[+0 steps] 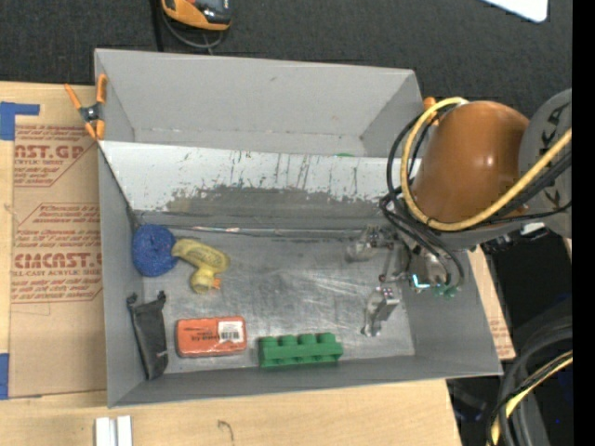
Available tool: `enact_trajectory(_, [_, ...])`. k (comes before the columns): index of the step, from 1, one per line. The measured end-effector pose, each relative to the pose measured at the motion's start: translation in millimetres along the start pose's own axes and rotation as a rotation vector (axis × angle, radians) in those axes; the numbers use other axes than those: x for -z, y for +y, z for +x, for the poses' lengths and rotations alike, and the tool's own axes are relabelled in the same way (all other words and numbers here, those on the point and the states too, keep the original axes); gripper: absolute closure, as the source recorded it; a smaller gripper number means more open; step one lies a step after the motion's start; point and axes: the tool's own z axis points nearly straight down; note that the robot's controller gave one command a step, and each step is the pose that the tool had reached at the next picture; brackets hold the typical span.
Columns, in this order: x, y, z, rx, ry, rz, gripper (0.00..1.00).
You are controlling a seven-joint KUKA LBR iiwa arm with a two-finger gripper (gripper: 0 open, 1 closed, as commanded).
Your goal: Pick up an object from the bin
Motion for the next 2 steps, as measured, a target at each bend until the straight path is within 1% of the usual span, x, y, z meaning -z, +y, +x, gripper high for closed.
enact_trajectory(1, [3.7,-0.1,-1.6,0.0,-0.008,0.0,0.0])
enact_trajectory(2, [-40.9,12.0,-5.0,0.068,-0.014,0.001,0.0])
